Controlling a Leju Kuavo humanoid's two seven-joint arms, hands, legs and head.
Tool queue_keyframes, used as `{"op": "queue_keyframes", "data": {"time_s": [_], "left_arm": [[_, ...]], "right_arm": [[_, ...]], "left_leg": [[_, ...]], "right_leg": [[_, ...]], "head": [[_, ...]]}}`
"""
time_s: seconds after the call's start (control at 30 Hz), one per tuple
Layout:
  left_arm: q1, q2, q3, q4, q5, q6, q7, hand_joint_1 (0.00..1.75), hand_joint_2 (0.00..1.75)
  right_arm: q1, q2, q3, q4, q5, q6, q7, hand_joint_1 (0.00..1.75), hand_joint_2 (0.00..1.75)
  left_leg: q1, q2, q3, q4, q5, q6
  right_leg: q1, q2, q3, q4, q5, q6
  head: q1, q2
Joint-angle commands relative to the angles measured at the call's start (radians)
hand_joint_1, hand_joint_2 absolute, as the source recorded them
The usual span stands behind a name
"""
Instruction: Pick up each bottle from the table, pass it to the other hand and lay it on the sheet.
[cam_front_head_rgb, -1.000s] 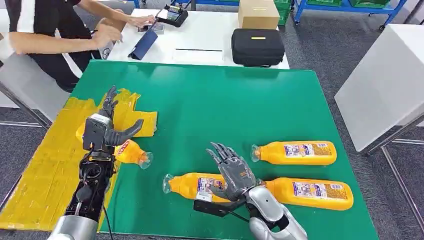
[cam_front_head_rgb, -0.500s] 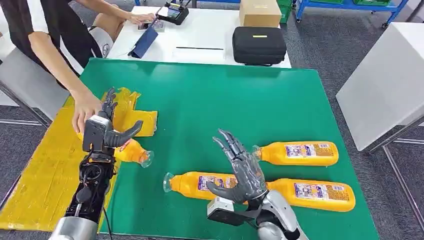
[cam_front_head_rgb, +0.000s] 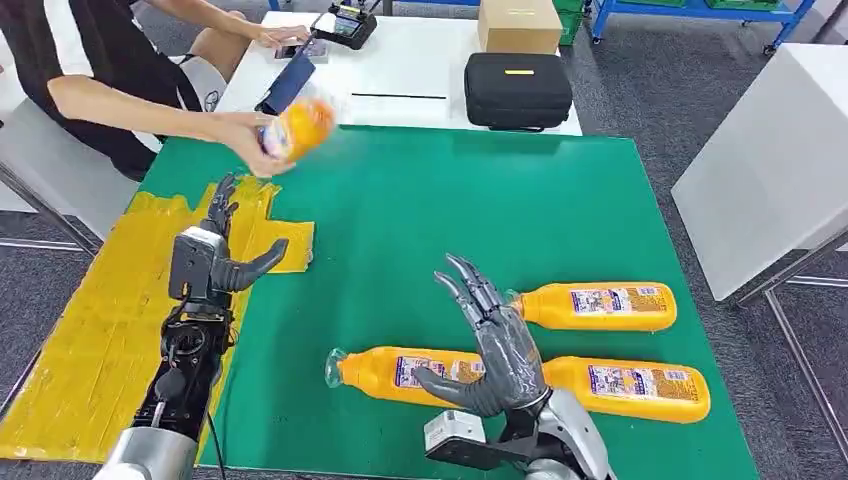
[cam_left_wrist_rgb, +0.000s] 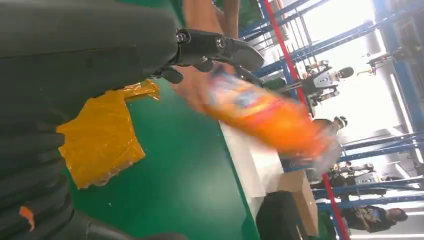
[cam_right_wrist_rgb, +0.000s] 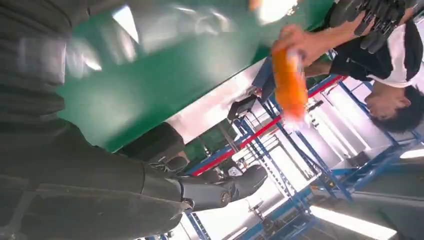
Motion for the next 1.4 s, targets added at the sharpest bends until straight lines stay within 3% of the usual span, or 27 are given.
{"op": "queue_keyframes", "data": {"time_s": [0.03,0.17,0.4,0.53,0.8,1.4], "left_arm": [[-0.073,0.009,-0.003,0.100,0.005,-0.002,-0.003,0.00,1.75],[-0.077,0.011,-0.001,0.101,0.008,-0.005,-0.005,0.00,1.75],[-0.034,0.008,0.021,0.041,0.072,-0.076,-0.033,0.00,1.75],[-0.019,0.009,0.034,0.019,0.134,-0.136,-0.047,0.00,1.75],[-0.029,0.011,0.037,0.032,0.140,-0.129,-0.041,0.00,1.75],[-0.042,0.003,0.035,0.048,0.145,-0.128,-0.029,0.00,1.75]], "right_arm": [[-0.026,0.022,-0.009,0.023,0.049,0.013,0.016,0.00,1.75],[-0.019,0.007,-0.004,0.075,0.147,0.086,0.096,0.00,1.75],[0.010,-0.011,0.010,0.191,0.283,0.109,0.173,0.00,1.75],[-0.006,-0.002,-0.005,0.247,0.293,0.098,0.187,0.00,1.75],[-0.024,0.004,-0.014,0.285,0.311,0.108,0.205,0.00,1.75],[-0.073,0.015,-0.046,0.433,0.324,0.123,0.228,0.00,1.75]], "left_leg": [[0.000,0.001,0.005,0.000,-0.002,-0.002],[0.000,0.000,0.002,-0.001,-0.001,-0.001],[0.001,0.001,0.004,-0.001,-0.002,-0.002],[0.001,0.003,0.006,-0.002,-0.003,-0.002],[0.001,0.002,0.000,-0.001,-0.001,-0.001],[0.001,0.002,0.002,-0.001,-0.002,-0.002]], "right_leg": [[0.001,-0.001,0.004,0.000,-0.002,-0.002],[0.000,-0.001,0.003,0.000,-0.001,-0.001],[0.001,-0.001,0.005,-0.002,-0.001,-0.002],[0.001,0.001,0.006,-0.002,-0.002,-0.002],[0.001,0.000,0.001,-0.001,0.000,-0.001],[0.001,0.000,0.002,-0.001,-0.001,-0.002]], "head": [[0.000,0.000],[0.000,0.000],[0.000,0.000],[0.000,0.000],[0.000,0.000],[0.000,0.000]]}}
